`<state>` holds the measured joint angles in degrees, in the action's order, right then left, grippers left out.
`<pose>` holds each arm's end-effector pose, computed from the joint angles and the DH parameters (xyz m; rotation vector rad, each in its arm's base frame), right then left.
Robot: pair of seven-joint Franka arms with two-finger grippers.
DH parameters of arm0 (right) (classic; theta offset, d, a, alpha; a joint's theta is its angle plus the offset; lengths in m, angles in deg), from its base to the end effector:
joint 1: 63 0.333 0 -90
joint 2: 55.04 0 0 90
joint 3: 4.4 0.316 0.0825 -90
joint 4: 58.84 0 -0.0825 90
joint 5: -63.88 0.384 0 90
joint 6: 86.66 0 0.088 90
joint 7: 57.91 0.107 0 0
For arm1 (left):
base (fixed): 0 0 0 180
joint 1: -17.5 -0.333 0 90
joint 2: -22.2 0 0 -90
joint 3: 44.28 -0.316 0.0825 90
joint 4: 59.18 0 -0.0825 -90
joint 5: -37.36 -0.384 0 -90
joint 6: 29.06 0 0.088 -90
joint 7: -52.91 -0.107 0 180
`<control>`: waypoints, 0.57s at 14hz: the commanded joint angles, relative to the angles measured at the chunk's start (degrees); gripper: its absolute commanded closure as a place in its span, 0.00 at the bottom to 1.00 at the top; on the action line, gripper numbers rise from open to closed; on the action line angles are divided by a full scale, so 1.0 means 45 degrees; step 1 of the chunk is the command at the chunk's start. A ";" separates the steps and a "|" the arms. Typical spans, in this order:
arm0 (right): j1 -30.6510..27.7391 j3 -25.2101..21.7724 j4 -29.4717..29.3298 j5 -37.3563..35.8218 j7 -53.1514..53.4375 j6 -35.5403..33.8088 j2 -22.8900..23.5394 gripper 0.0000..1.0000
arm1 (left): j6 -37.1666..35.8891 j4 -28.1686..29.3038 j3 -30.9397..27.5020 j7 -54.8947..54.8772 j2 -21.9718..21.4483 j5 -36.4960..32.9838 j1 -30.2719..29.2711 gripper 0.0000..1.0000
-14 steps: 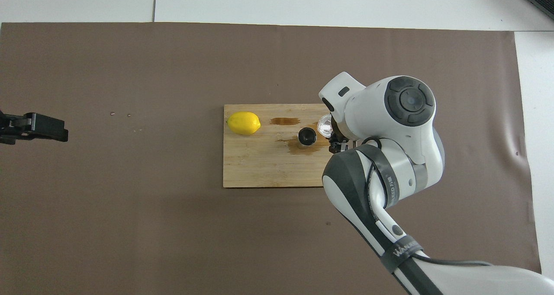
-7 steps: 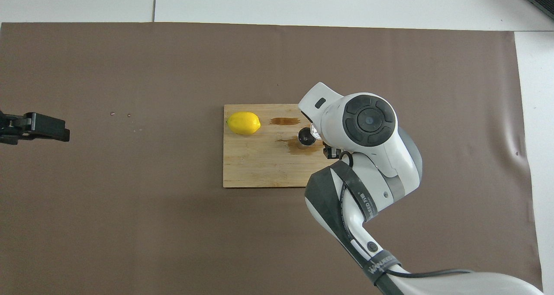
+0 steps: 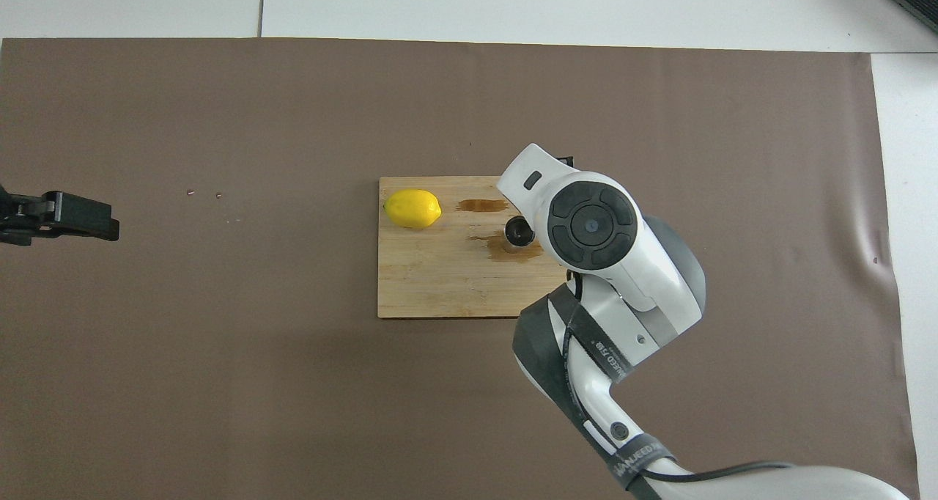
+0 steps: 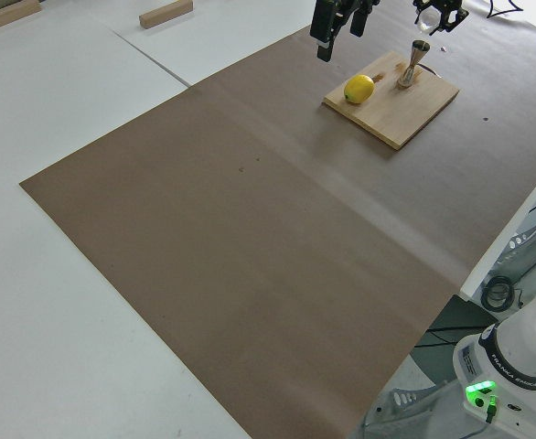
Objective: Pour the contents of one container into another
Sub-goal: 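Tilt the white cup with the right gripper above the silver cup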
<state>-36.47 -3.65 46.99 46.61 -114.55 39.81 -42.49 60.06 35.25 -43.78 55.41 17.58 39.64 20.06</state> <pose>0.5640 0.2791 0.4214 1.9653 2.0791 0.1035 0.5262 -0.0326 0.6304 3.1030 -0.0157 -0.0216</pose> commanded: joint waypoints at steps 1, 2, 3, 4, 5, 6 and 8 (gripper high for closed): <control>0.0100 0.0069 0.0194 -0.0458 0.0360 0.0294 -0.0114 0.69 | 0.0119 0.0071 0.0007 -0.0047 -0.0224 0.0139 0.0035 0.00; 0.0159 0.0069 0.0252 -0.0497 0.0360 0.0275 -0.0114 0.69 | 0.0061 0.0071 0.0045 -0.0066 -0.0224 0.0138 -0.0004 0.00; 0.0314 0.0069 0.0272 -0.0614 0.0360 0.0313 -0.0056 0.69 | 0.0022 0.0071 0.0026 -0.0066 -0.0204 0.0138 -0.0004 0.00; 0.0335 0.0069 0.0291 -0.0808 0.0379 0.0333 -0.0055 0.69 | -0.0056 0.0051 0.0045 -0.0086 -0.0204 0.0042 0.0015 0.00; 0.0355 0.0069 0.0311 -0.0887 0.0418 0.0314 -0.0074 0.69 | -0.0096 0.0032 0.0065 -0.0086 -0.0185 0.0021 0.0035 0.00; 0.0413 0.0069 0.0330 -0.1120 0.0573 0.0275 -0.0094 0.69 | -0.0057 0.0128 0.0084 -0.0066 -0.0243 0.0099 0.0035 0.00; 0.0414 0.0069 0.0369 -0.1590 0.0770 0.0313 -0.0094 0.69 | -0.0076 0.0227 0.0104 -0.0067 -0.0321 0.0158 0.0074 0.00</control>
<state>-34.35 -3.64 47.58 42.00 -113.14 39.84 -42.48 60.06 35.10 -43.29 55.41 17.55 39.68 20.13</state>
